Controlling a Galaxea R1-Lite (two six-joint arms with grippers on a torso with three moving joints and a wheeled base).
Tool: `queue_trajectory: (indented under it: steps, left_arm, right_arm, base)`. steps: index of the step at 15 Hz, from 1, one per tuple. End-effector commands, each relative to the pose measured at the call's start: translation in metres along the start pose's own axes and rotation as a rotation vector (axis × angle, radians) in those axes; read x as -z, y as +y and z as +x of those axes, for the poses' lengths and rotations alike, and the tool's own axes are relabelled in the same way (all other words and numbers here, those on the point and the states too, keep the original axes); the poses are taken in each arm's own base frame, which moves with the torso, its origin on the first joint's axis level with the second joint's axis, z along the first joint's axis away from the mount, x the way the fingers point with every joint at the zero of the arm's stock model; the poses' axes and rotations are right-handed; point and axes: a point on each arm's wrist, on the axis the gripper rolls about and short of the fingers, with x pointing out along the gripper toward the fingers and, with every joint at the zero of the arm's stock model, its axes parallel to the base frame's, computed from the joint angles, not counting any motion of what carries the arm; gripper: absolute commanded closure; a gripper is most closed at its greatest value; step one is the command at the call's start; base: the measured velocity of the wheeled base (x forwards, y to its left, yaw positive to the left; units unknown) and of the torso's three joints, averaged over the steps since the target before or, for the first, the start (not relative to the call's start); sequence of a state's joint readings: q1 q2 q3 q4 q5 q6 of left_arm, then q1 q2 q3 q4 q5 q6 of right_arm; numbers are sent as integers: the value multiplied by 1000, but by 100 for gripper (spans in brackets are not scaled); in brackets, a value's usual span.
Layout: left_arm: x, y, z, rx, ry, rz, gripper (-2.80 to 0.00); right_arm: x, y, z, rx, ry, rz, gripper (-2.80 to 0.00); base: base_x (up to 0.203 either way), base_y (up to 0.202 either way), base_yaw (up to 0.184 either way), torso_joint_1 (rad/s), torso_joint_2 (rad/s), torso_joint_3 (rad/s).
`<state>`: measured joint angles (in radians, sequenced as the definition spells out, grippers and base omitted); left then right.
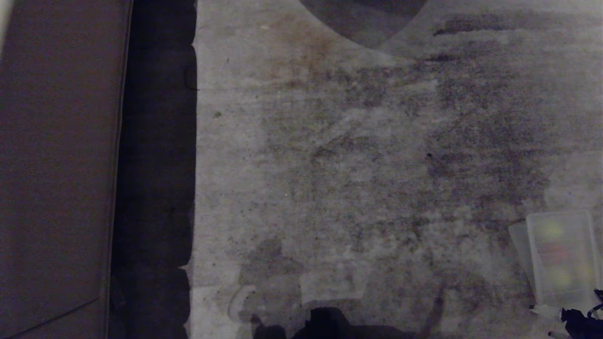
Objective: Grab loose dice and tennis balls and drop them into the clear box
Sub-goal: Close the lid
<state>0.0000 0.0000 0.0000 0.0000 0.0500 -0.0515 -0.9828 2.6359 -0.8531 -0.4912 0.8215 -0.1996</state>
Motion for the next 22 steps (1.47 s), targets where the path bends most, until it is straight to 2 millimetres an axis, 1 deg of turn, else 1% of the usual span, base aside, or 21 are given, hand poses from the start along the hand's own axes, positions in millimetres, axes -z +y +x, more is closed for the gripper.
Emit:
queue_trajectory:
  steps: [1, 11, 13, 16, 18, 21, 22]
  left_arm:
    - [0, 0, 0, -1, 1, -1, 0]
    - [0, 0, 0, -1, 2, -1, 0]
    - [0, 0, 0, -1, 2, -1, 0]
    - [0, 0, 0, -1, 2, -1, 0]
    - [0, 0, 0, -1, 3, -1, 0]
    - [0, 0, 0, -1, 3, -1, 0]
    - [0, 0, 0, -1, 3, -1, 0]
  right_arm:
    - [-4, -4, 1, 0, -15, -12, -280]
    - [-27, -35, -35, 78, -161, -54, -280]
    - [-35, -41, -40, 92, -187, -71, -280]
    - [-37, -44, -43, 100, -201, -75, -280]
    - [-31, -41, -42, 94, -184, -61, -280]
    - [-15, -28, -30, 59, -116, -33, -280]
    - [-12, -25, -25, 50, -100, -31, -280]
  base:
    - [0, 0, 0, 0, 0, 0]
    - [0, 0, 0, 0, 0, 0]
    - [0, 0, 0, 0, 0, 0]
    - [0, 0, 0, 0, 0, 0]
    - [0, 0, 0, 0, 0, 0]
    - [0, 0, 0, 0, 0, 0]
    - [0, 0, 0, 0, 0, 0]
